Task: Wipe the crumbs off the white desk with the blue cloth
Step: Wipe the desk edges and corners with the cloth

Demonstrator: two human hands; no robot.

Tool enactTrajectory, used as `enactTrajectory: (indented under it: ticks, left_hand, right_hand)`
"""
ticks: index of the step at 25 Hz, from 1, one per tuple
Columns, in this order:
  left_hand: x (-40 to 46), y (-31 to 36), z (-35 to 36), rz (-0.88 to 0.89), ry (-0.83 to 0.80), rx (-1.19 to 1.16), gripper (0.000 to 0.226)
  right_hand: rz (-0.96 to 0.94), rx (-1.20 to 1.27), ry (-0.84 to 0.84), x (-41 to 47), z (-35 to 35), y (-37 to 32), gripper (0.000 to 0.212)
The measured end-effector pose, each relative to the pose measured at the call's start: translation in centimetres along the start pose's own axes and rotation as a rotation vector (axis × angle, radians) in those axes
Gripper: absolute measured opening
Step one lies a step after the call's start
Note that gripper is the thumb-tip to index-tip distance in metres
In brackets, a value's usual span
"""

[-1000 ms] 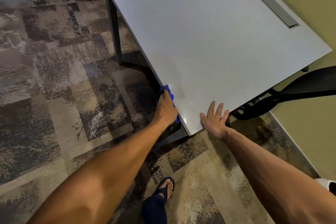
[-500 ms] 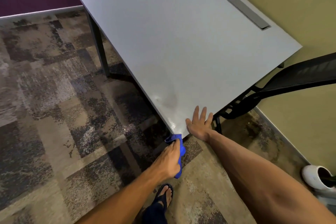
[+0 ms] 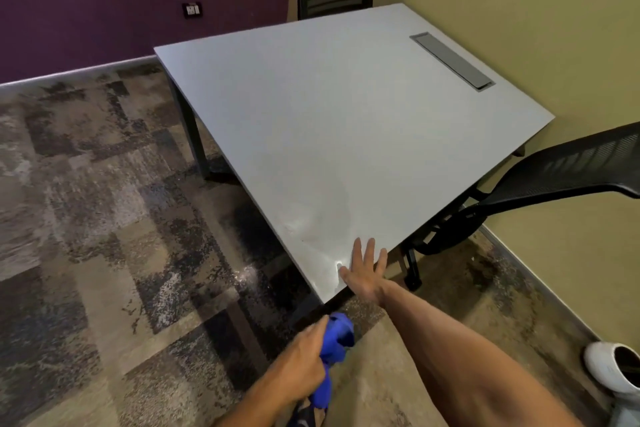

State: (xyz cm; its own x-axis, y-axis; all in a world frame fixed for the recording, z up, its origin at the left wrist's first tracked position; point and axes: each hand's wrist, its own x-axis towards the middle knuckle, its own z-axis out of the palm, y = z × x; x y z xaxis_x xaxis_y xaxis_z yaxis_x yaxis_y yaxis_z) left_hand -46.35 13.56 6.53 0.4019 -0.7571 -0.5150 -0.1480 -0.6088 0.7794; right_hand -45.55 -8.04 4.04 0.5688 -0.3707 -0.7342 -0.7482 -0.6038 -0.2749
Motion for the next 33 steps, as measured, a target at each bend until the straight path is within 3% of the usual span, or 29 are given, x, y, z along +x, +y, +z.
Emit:
enactTrajectory:
  ticks: [6,9,12,15,18,24,28,33]
  left_hand:
    - [0.7,3.6,-6.3,-0.024,0.41,-0.087,0.068]
    - [1.5,7.2,-8.6,-0.025,0.493,-0.096,0.067]
    - [2.7,9.8,-10.0,-0.072,0.511,-0.105,0.057]
    - [5.0,11.1,-10.6,-0.139,0.538,-0.102,0.036]
    - [7.9,12.1,-11.0,-0.185,0.53,-0.085,0.041]
    - [15.4,14.7,-10.6,-0.074,0.481,0.091,0.022]
    - [20.2,15.5,-10.2,-0.086,0.483,0.198,0.032]
    - [25.3,16.0,-8.1,-0.049,0.28,0.406,0.054]
  right_hand:
    - [-0.079,-0.158,-0.037,-1.1,-2.2,1.1,0.073]
    - [-0.107,-0.17,-0.093,-2.0,-3.7,2.7,0.065]
    - [-0.183,-0.083,-0.197,-3.3,-5.8,3.9,0.054]
    - [-0.164,0.028,-0.156,-4.8,-6.2,5.5,0.063]
    - [-0.063,0.102,-0.163,-5.4,-5.6,8.0,0.066]
    - [0.014,0.123,-0.166,-5.7,-8.7,11.3,0.069]
    - [0.036,0.232,-0.094,-3.4,-13.2,11.9,0.073]
    - [0.073,0.334,-0.057,-1.1,-16.1,11.7,0.069]
